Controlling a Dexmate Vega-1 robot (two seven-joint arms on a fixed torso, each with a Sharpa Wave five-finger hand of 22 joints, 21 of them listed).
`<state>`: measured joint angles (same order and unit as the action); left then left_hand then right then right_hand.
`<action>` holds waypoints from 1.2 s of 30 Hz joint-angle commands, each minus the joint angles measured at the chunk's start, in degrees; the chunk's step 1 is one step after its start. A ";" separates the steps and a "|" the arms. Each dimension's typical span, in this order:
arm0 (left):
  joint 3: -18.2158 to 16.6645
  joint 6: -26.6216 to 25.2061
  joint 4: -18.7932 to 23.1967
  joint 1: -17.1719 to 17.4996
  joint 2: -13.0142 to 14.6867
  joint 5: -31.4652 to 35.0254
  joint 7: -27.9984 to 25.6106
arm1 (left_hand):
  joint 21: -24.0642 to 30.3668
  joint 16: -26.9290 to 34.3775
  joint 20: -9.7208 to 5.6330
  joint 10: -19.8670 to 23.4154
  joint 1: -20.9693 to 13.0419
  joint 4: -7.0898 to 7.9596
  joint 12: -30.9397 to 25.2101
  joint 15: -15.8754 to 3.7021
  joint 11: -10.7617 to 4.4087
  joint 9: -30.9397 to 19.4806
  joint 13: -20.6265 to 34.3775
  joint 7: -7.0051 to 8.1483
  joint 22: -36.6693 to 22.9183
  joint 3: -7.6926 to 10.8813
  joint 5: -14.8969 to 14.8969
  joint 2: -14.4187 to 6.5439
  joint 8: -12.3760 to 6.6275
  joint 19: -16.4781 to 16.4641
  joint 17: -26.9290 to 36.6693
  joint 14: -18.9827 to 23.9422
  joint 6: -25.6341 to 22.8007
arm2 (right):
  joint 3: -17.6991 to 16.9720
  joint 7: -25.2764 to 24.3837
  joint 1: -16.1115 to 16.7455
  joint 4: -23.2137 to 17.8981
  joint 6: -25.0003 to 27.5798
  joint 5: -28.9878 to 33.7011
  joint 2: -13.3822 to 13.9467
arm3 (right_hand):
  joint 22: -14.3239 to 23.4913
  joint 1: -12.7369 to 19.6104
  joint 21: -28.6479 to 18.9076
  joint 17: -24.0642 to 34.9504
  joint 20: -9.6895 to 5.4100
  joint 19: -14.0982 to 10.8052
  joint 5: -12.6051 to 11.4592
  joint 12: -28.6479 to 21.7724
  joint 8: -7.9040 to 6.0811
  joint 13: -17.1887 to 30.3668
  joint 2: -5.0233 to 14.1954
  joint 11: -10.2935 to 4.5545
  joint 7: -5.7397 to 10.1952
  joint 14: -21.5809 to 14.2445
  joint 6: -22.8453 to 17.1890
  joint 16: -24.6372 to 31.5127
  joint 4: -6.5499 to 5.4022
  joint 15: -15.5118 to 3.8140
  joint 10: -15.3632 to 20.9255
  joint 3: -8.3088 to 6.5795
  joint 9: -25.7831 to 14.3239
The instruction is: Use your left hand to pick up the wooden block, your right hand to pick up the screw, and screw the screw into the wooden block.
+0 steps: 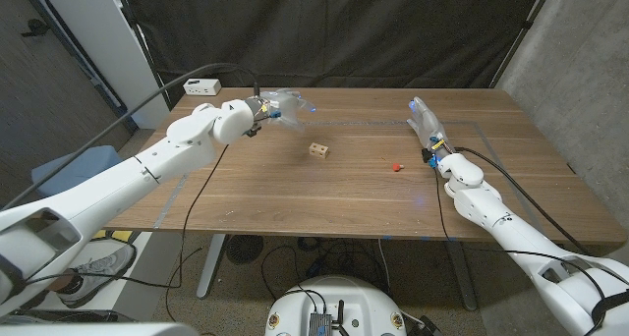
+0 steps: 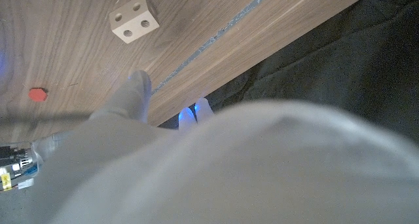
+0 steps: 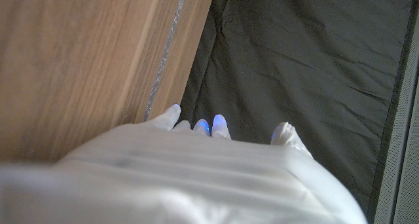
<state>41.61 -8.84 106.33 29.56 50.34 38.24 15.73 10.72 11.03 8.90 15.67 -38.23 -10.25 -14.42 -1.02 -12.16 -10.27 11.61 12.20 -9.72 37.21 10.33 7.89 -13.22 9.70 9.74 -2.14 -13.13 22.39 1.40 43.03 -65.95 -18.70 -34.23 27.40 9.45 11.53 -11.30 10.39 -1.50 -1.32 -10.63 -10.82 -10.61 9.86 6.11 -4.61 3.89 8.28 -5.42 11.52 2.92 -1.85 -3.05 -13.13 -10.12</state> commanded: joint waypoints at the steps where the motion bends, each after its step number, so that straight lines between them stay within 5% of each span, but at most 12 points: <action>1: 0.05 2.23 0.62 0.49 -0.72 7.26 0.73 | 0.24 0.32 0.47 0.77 -0.82 -0.02 -0.44 -0.45 0.02 -0.28 0.24 0.04 -0.27 -0.16 0.38 0.13 -0.27 2.29 0.19 -0.07 -0.94 | -0.53 -1.08 1.94 -2.45 0.19 -0.05 0.92 | 0.21 -0.28 0.24 0.17 0.34 0.20 -0.61 0.17 -0.01 0.16 0.03 -0.42 0.12 0.59 0.15 -0.30 0.13 -0.25 -0.30 0.07 -0.17; 15: 1.03 -0.26 2.06 -0.15 -3.35 13.84 7.68 | -0.10 -0.14 1.62 0.40 -2.55 0.36 0.07 0.48 0.03 -0.31 0.66 -0.33 -0.27 -0.98 0.48 0.80 0.78 3.57 0.20 -0.57 0.11 | -0.51 -1.05 2.77 -3.32 0.05 -0.23 0.90 | 0.22 -0.41 0.39 0.18 0.75 0.47 -0.65 0.34 0.04 0.17 0.07 -0.68 0.28 0.78 0.37 -0.41 0.13 0.05 -0.64 0.02 -0.17; 36: 3.53 -1.28 -1.29 -2.49 -7.61 16.98 11.67 | 0.08 -0.21 2.32 0.81 -3.69 0.35 0.12 1.80 0.04 -0.32 1.05 -0.67 -0.26 -1.85 0.60 1.38 1.33 3.44 0.18 -0.56 0.78 | -0.37 -1.56 2.74 -3.13 -0.53 0.42 0.66 | 0.23 -0.51 0.44 0.18 0.77 0.54 -0.69 0.38 0.03 0.18 0.06 -0.67 0.54 0.87 0.50 -0.48 0.20 0.23 -0.76 -0.06 -0.17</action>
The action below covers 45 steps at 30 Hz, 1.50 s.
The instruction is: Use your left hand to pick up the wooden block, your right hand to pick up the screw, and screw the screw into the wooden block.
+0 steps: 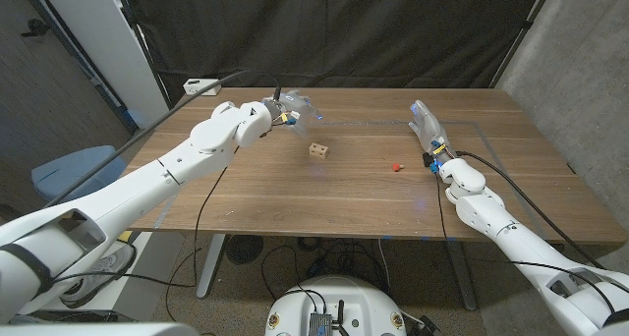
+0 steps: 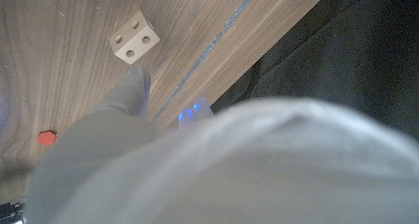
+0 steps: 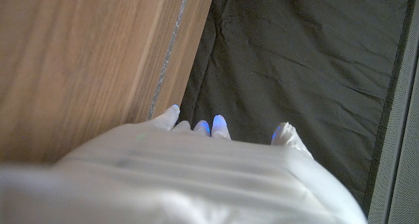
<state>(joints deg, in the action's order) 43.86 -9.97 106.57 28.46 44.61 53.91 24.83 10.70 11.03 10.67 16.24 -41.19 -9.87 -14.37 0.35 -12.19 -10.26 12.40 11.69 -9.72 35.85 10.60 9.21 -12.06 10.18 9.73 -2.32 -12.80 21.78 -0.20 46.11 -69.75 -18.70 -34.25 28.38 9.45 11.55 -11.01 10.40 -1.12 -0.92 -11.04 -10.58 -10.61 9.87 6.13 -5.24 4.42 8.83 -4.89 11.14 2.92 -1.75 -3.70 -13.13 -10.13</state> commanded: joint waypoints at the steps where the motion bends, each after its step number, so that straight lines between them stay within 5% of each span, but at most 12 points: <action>1: 1.41 -0.23 -1.67 -1.54 -2.04 1.28 2.97 | 0.10 -0.22 0.63 0.25 -0.79 -0.03 0.08 0.40 0.05 -0.32 0.27 -0.19 -0.26 -0.52 0.34 0.07 0.20 2.98 0.19 -0.41 0.50 | 0.27 0.06 -0.40 0.69 -0.45 0.45 -0.30 | 0.23 -0.54 0.15 0.16 0.36 0.13 -0.28 0.14 0.04 0.17 0.05 -0.06 -0.01 0.31 0.00 -0.09 0.20 0.13 -0.11 -0.07 -0.16; 45: 7.19 1.33 -10.61 -6.82 -6.21 -0.95 5.85 | 0.16 -0.22 1.43 -1.40 -1.64 0.60 0.88 2.72 0.26 -0.35 0.86 -1.67 -0.29 -2.04 0.35 -0.21 1.02 2.86 0.22 -0.41 2.31 | 0.51 -2.36 -0.28 0.50 1.55 1.16 -0.27 | 0.23 -0.61 0.24 0.15 0.25 0.37 -0.31 0.24 0.08 0.18 0.03 -0.11 -0.06 0.69 0.41 -0.24 0.41 0.36 -0.55 -0.25 -0.17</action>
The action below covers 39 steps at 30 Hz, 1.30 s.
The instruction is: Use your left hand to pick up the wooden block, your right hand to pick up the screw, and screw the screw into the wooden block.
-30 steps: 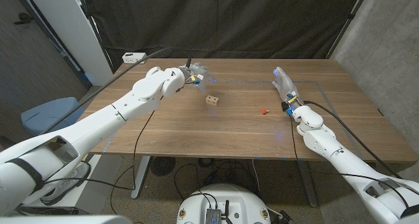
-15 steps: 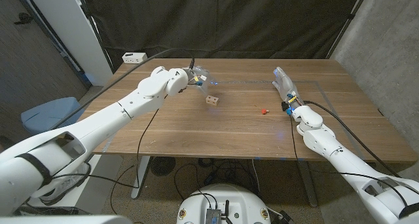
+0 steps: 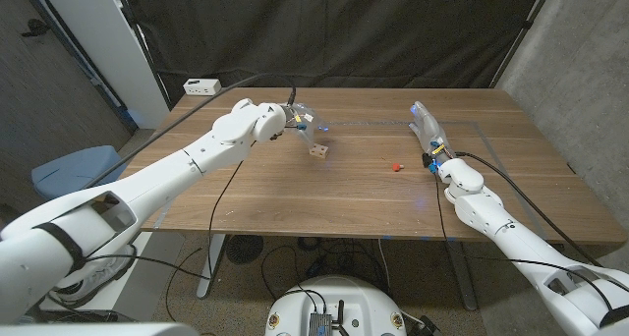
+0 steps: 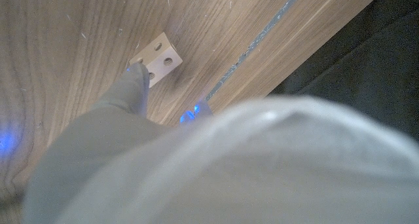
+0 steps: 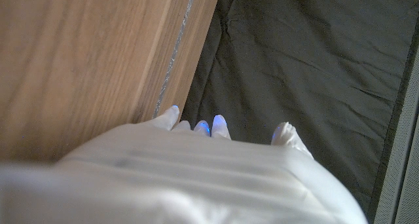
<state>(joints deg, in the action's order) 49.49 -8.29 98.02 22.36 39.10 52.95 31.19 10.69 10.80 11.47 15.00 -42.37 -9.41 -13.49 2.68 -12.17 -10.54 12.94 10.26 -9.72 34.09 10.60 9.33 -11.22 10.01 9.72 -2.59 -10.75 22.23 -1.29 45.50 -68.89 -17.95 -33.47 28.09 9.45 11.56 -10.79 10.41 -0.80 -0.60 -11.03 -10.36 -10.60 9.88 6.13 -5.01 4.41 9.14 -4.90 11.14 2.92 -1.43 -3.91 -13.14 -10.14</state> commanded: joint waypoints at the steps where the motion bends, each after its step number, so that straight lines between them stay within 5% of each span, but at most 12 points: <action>1: 1.56 -0.42 -2.19 -0.73 -0.75 -0.22 -0.40 | 0.17 0.05 0.63 -0.14 -0.45 0.15 -0.01 0.42 0.30 -0.07 0.34 -0.23 -0.29 -0.31 0.36 -0.35 0.15 3.01 0.23 -0.04 0.23 | 0.06 -1.32 0.38 -0.38 0.81 0.38 0.03 | 0.23 -0.61 0.02 0.14 -0.06 0.04 -0.31 0.03 0.07 0.17 0.03 -0.32 -0.07 0.43 0.41 -0.25 0.42 0.05 -0.37 -0.26 -0.16; 39: 4.07 -0.12 -5.55 -0.08 -1.60 0.23 -5.41 | 0.58 0.33 0.52 1.40 -1.44 0.25 -0.68 -0.69 0.10 -0.10 0.77 0.04 -0.29 -0.78 0.10 -1.24 -0.37 1.50 0.23 1.17 -0.83 | -0.19 -3.50 2.41 -2.57 1.27 0.65 0.27 | 0.23 -0.68 -0.03 0.15 -0.12 0.01 -0.33 -0.03 -0.04 0.17 0.12 -0.37 -0.12 0.45 0.40 -0.21 0.56 -0.03 -0.46 -0.47 -0.17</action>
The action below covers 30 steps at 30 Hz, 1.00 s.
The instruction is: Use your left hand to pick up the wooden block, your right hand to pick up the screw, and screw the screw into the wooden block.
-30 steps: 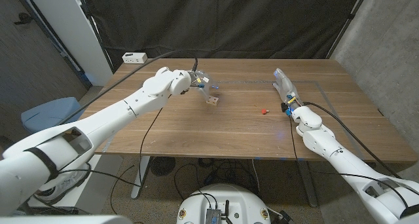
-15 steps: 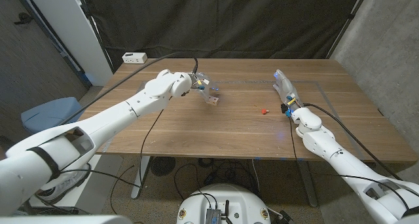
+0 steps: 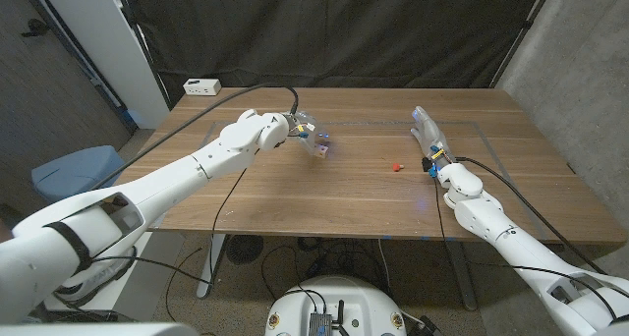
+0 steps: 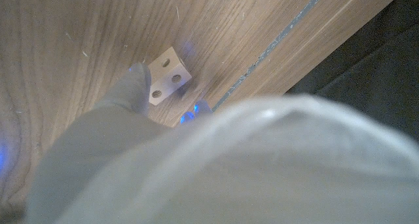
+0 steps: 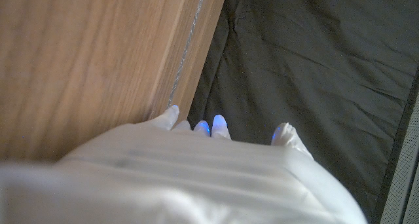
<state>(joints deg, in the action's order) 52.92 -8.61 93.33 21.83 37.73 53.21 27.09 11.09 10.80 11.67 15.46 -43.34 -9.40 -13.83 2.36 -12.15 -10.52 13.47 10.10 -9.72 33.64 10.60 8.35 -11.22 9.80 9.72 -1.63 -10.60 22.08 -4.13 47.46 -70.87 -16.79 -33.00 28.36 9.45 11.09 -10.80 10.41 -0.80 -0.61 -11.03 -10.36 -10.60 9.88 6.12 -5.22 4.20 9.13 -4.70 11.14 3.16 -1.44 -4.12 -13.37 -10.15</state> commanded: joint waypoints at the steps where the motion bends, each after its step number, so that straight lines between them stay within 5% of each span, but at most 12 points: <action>1: 0.67 0.21 -0.93 0.46 -0.25 -0.08 -1.31 | 0.21 0.35 0.27 1.06 -0.50 0.24 -0.39 -0.44 0.07 -0.11 0.25 0.21 -0.28 -0.35 0.10 -0.29 -0.41 1.60 0.23 0.31 -1.13 | -0.02 -0.69 0.44 -0.59 0.09 0.21 -0.04 | 0.23 -0.21 -0.03 0.14 -0.15 -0.01 -0.33 -0.04 -0.02 0.17 0.13 -0.13 0.05 0.47 0.23 -0.21 0.32 -0.03 -0.24 -0.24 -0.17; 30: 0.96 -0.84 -1.24 2.36 0.07 1.99 -6.72 | 0.37 0.82 -0.91 3.70 -0.97 0.41 -1.29 -1.70 -0.02 -0.16 0.69 0.68 -0.20 -1.02 -0.08 -0.88 -0.89 -0.22 0.23 3.02 -3.77 | 0.43 -1.15 0.49 -0.93 0.69 0.60 -0.24 | 0.23 -0.30 -0.07 0.15 -0.46 -0.22 -0.33 -0.08 -0.03 0.16 0.16 0.31 -0.53 0.40 0.33 -0.17 0.45 -0.23 -0.25 -0.41 -0.16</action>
<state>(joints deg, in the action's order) 53.70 -8.85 92.22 23.41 37.66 54.13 22.45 11.09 11.25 11.25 18.71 -43.87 -8.95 -14.84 0.78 -12.18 -10.52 14.00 10.68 -9.72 32.67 10.60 7.82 -11.67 9.81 9.72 0.51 -13.46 22.45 -4.83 47.57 -71.53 -16.30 -32.54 28.16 9.45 11.10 -10.80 10.41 -1.03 -0.83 -11.03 -10.36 -10.60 9.89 6.12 -4.90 3.99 9.13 -4.49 11.14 3.40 -1.44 -4.42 -13.62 -10.15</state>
